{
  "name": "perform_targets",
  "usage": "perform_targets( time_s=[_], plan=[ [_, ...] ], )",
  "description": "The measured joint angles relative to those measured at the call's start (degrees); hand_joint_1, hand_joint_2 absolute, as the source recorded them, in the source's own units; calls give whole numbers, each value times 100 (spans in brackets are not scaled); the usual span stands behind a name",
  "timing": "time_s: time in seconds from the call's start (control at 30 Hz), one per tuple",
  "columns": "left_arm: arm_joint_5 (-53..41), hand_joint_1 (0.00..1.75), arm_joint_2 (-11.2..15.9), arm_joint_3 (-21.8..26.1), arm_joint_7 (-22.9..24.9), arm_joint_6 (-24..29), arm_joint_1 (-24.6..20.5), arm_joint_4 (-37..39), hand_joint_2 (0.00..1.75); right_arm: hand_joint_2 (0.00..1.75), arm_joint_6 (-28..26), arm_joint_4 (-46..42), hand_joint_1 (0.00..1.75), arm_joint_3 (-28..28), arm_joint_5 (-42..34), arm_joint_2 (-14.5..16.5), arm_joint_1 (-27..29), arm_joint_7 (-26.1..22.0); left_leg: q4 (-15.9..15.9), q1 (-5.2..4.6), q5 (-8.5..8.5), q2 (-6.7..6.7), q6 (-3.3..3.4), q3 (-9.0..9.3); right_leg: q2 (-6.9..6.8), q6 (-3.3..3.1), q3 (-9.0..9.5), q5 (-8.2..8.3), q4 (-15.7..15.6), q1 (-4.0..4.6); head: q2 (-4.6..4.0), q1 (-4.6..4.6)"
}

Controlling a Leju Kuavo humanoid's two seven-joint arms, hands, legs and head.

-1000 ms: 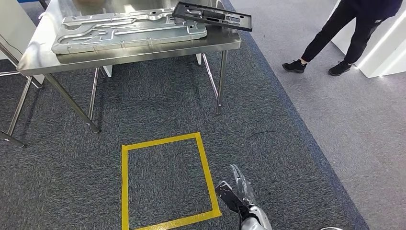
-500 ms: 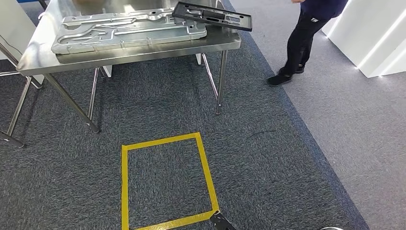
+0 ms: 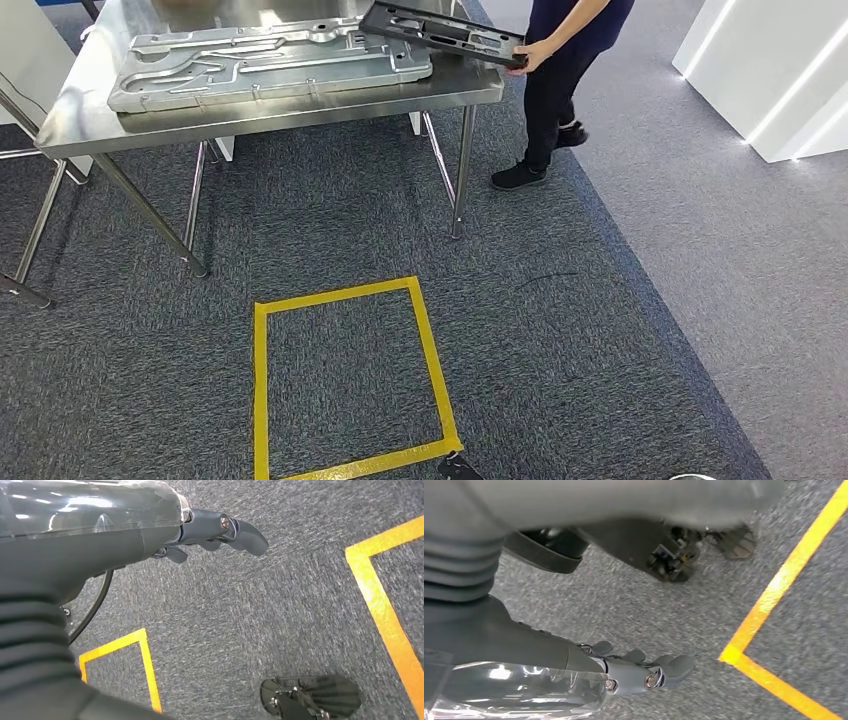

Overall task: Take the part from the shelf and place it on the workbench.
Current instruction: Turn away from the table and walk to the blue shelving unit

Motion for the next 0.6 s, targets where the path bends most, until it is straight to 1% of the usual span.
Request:
perform_targets(
  time_s=[0.23, 0.4, 0.6],
  plan=[
    [-145, 0, -1, -1, -54, -13, 1, 0, 175, 175, -198, 24, 0, 0, 108, -54, 34, 203, 0, 0, 0, 0, 0, 0, 0, 0, 0, 0, 0, 0, 0, 0],
    [-264, 0, -3, -29, 166, 13, 4, 0, 175, 175, -233, 50, 0, 0, 194, -133, 132, 338, 0, -2, -1, 0, 1, 0, 0, 0, 0, 0, 0, -3, 0, 0],
    [-231, 0, -16, -40, 401, -209, 5, 0, 175, 175, -332, 56, 0, 0, 244, -193, 178, 366, 0, -3, -1, 0, 1, 0, 0, 0, 0, 0, 0, -3, 0, 0]
  ],
)
